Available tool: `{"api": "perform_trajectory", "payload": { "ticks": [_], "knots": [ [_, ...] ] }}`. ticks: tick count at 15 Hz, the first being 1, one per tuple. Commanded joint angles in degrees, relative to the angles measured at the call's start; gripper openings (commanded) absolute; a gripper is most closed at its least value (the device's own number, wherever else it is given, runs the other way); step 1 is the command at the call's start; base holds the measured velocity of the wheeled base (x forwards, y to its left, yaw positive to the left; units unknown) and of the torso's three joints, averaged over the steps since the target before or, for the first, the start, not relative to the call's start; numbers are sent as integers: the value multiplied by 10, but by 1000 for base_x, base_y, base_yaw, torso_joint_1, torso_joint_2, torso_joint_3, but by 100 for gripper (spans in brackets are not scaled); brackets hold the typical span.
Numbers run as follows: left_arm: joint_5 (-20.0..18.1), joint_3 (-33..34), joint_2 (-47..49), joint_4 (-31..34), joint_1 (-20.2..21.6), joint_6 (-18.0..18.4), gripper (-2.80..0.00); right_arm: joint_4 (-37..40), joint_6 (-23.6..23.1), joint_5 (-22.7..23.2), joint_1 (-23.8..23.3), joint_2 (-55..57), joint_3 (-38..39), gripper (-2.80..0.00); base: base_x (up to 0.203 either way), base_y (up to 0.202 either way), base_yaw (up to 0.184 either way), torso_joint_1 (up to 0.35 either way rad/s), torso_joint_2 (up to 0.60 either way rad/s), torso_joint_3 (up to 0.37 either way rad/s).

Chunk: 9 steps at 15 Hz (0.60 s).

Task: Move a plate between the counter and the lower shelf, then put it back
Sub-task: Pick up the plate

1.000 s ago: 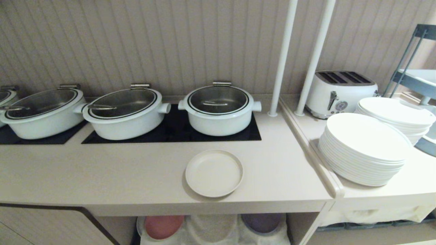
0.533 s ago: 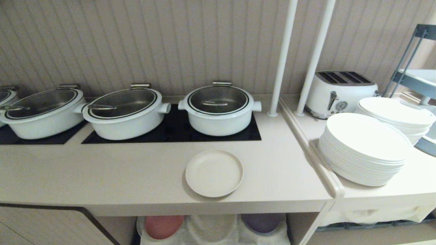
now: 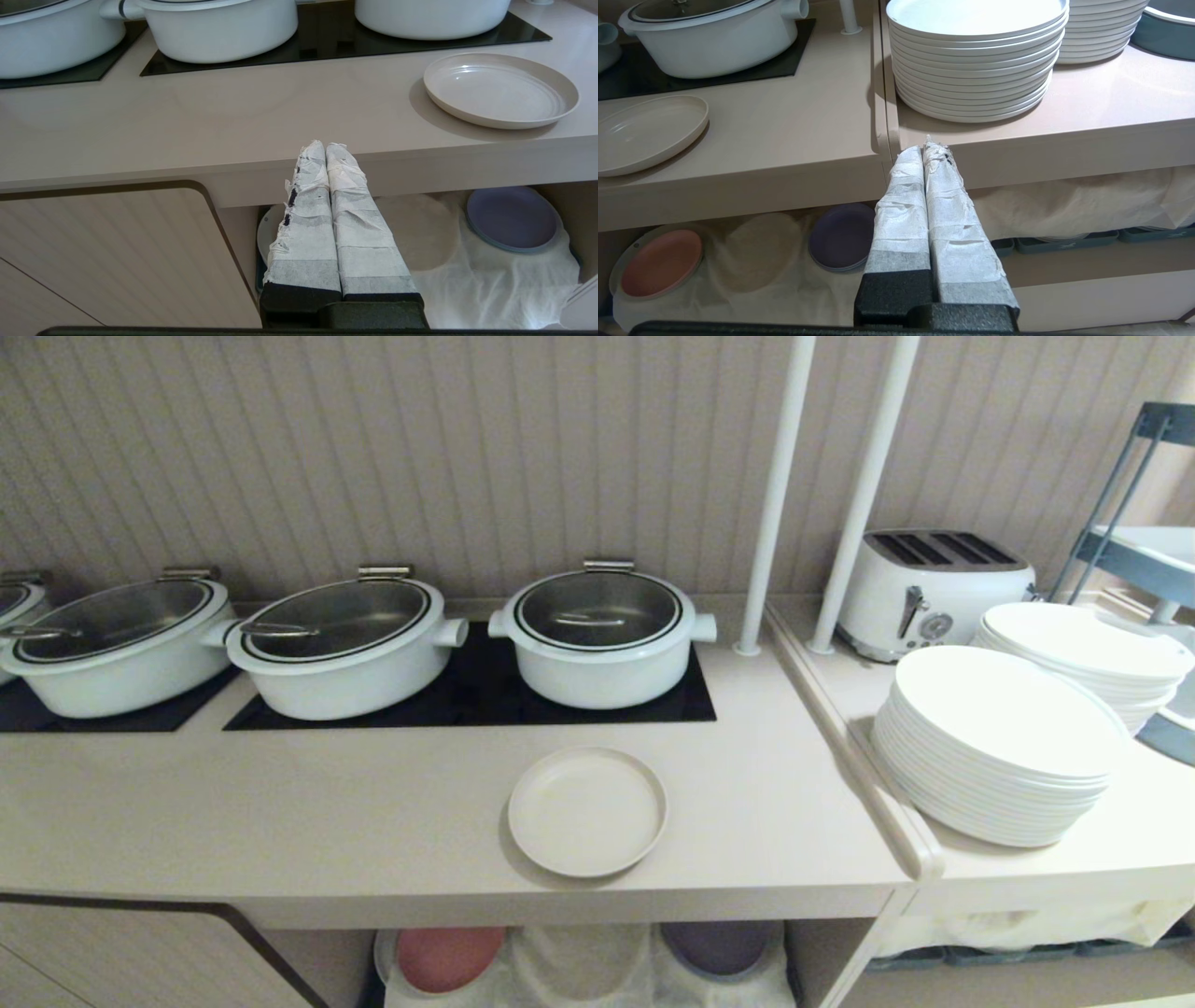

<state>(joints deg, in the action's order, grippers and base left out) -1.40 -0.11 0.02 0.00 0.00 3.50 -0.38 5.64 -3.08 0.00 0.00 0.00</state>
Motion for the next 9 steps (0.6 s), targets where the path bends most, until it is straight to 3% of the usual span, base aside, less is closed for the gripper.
{"api": "perform_trajectory", "payload": {
  "ticks": [1, 9],
  "knots": [
    [0, 0, 0, 0, 0, 0, -280, -1, 1, 0, 0, 0, 0, -280, 0, 0, 0, 0, 0, 0],
    [2, 0, 1, 0, 0, 0, -280, 0, 1, 0, 0, 0, 0, -280, 0, 0, 0, 0, 0, 0]
  ]
}}
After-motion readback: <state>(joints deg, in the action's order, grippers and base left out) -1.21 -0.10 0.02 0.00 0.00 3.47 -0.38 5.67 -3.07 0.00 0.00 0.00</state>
